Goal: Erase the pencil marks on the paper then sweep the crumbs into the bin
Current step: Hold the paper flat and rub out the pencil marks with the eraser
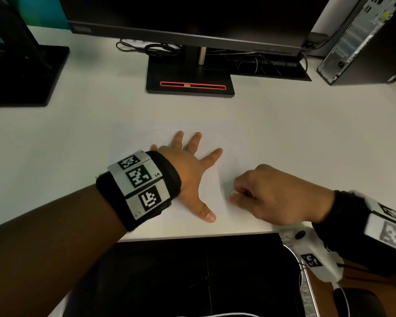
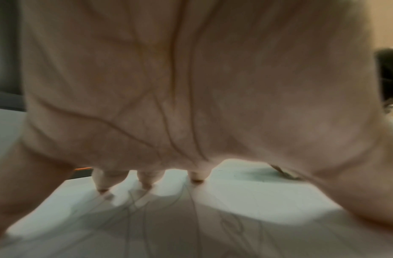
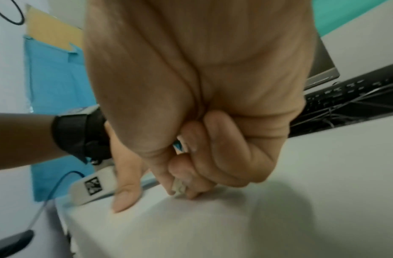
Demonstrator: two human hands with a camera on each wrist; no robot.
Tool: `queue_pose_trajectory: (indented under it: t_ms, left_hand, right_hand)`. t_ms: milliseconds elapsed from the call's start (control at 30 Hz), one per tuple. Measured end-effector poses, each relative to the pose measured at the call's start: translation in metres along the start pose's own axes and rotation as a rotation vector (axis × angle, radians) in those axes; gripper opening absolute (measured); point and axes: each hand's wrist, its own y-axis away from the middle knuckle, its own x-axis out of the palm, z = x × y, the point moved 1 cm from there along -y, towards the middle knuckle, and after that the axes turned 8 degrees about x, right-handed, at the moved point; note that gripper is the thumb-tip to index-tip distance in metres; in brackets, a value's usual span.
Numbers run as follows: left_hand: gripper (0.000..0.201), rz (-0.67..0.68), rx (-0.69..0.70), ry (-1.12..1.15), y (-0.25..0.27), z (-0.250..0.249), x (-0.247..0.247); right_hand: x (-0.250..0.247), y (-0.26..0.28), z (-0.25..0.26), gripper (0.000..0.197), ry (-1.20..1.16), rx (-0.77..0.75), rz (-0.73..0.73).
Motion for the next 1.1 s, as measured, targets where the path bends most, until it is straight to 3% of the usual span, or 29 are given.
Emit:
queue_pose_trajectory:
  t_ms: [100,233,400,500,600,667,733,800,867,1000,1067,1100]
  left_hand:
    - [0.144,0.006,-0.002,-0.004,0.002,0.000,0.000]
    - [0.147,-0.001,0.004,-0.004,0.002,0.000,0.000]
    - [0.154,-0.025,0.006,0.017,0.005,0.006,-0.007]
    - [0.154,-0.017,-0.003,0.009,0.010,0.014,-0.014]
    - [0.154,-0.008,-0.015,-0.007,0.012,0.017,-0.012]
    - [0.155,-0.014,-0.027,0.001,0.013,0.018,-0.008]
    - [0.156,-0.025,-0.044,0.024,0.015,0.020,-0.005]
    - [0.156,-0.030,-0.055,0.040,0.017,0.021,-0.003]
    - [0.157,-0.029,-0.061,0.042,0.017,0.021,-0.003]
    - [0.160,0.004,-0.060,0.023,0.016,0.013,-0.005]
    - [0.162,0.026,-0.061,0.014,0.016,0.012,-0.007]
    - [0.163,0.032,-0.062,0.016,0.017,0.012,-0.007]
  right_hand:
    - [0.003,0.002,-0.003,0.044,-0.005,-0.004,0.035]
    - [-0.016,0.000,-0.031,0.046,-0.107,0.178,-0.077]
    - [-0.003,0.013,-0.018,0.038,-0.870,0.306,-0.103]
    - [0.020,0.023,0.017,0.025,-1.333,0.269,0.076]
    - [0.031,0.023,0.033,0.019,-1.590,0.274,0.238]
    - [0.025,0.013,0.012,0.015,-1.768,0.380,0.033]
    - [0.012,0.007,-0.017,0.015,-1.895,0.460,-0.360]
    - [0.003,0.010,-0.028,0.019,-1.965,0.429,-0.574]
    - [0.007,0.013,-0.011,0.019,-1.987,0.367,-0.457]
    - [0.033,0.013,0.036,0.012,-1.867,0.338,0.104]
    - [0.033,0.005,0.030,0.019,-1.869,0.383,0.149]
    - [0.029,-0.001,0.019,0.026,-1.937,0.416,0.073]
